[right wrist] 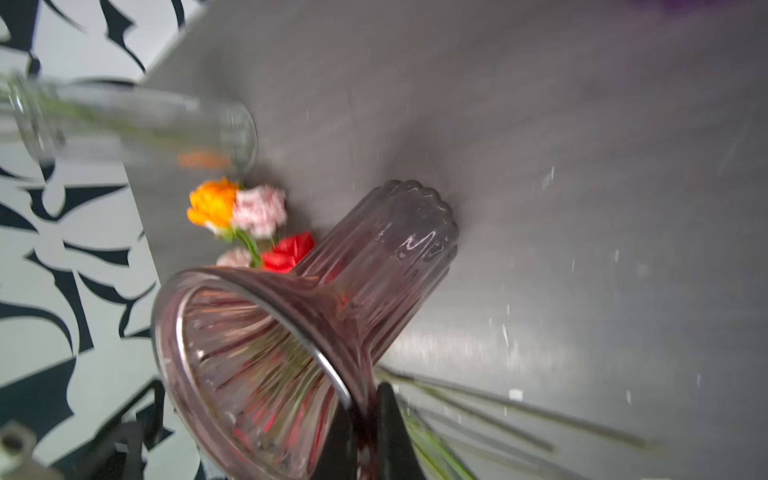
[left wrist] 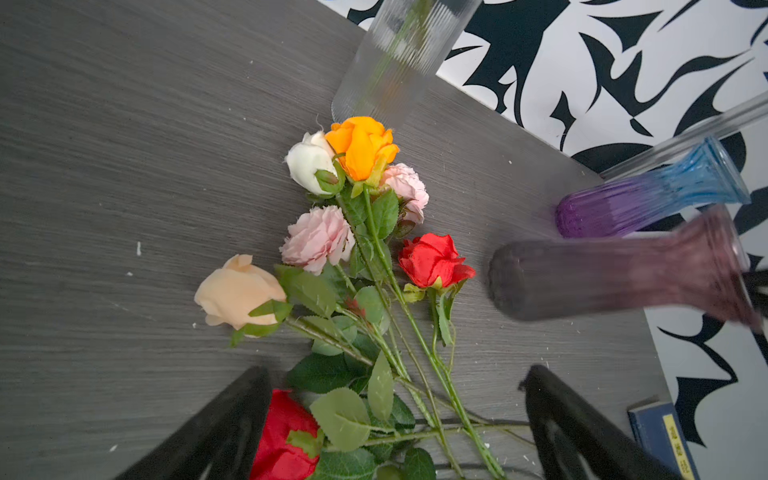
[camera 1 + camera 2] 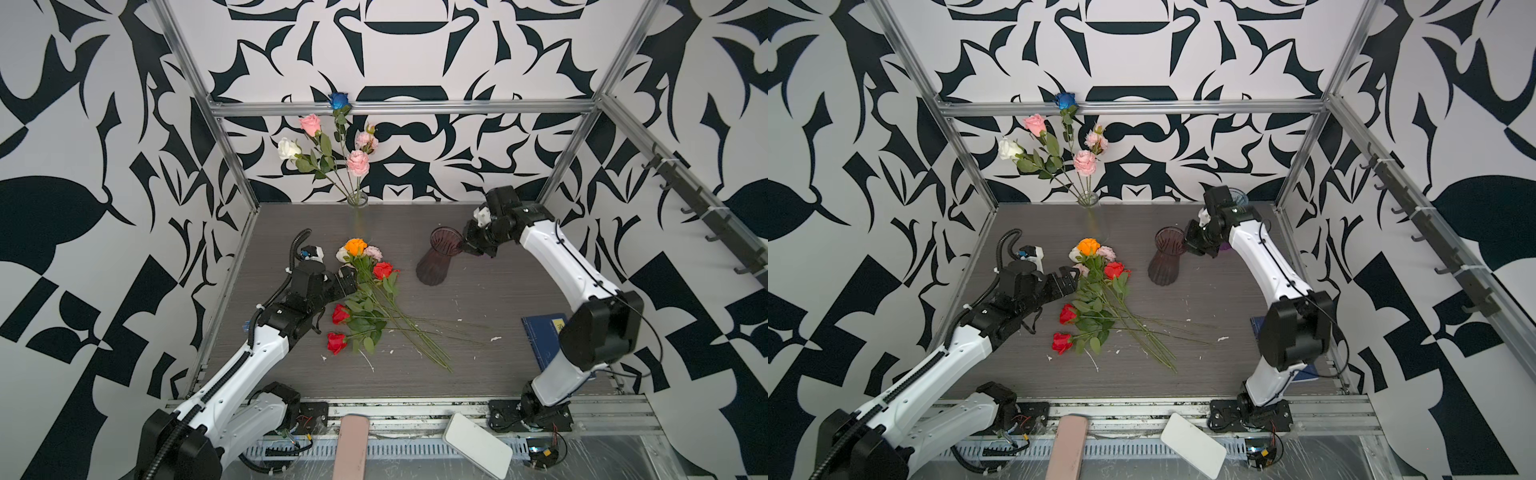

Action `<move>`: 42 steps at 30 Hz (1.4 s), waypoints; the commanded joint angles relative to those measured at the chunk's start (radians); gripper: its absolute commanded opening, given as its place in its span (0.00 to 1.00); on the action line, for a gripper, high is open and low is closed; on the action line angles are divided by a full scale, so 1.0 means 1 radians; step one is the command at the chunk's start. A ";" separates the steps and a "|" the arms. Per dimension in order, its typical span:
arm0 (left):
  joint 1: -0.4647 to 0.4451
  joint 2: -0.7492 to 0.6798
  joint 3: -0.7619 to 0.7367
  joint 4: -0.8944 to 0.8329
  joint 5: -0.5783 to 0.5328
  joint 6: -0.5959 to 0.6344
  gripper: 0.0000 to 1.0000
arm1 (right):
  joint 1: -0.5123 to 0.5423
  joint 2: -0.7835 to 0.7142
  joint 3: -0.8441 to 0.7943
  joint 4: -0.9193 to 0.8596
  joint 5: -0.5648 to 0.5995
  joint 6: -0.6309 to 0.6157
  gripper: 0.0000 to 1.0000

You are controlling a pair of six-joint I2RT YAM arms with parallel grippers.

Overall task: Arrange the flowers into the vase
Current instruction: 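Carry the pink glass vase toward the rose bunch with the right gripper, then release the pink vase and move the right gripper to the rose stems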

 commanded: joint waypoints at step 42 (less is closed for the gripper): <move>-0.063 0.009 -0.041 0.140 0.101 -0.117 0.99 | 0.235 -0.618 -0.311 0.055 -0.031 -0.215 0.37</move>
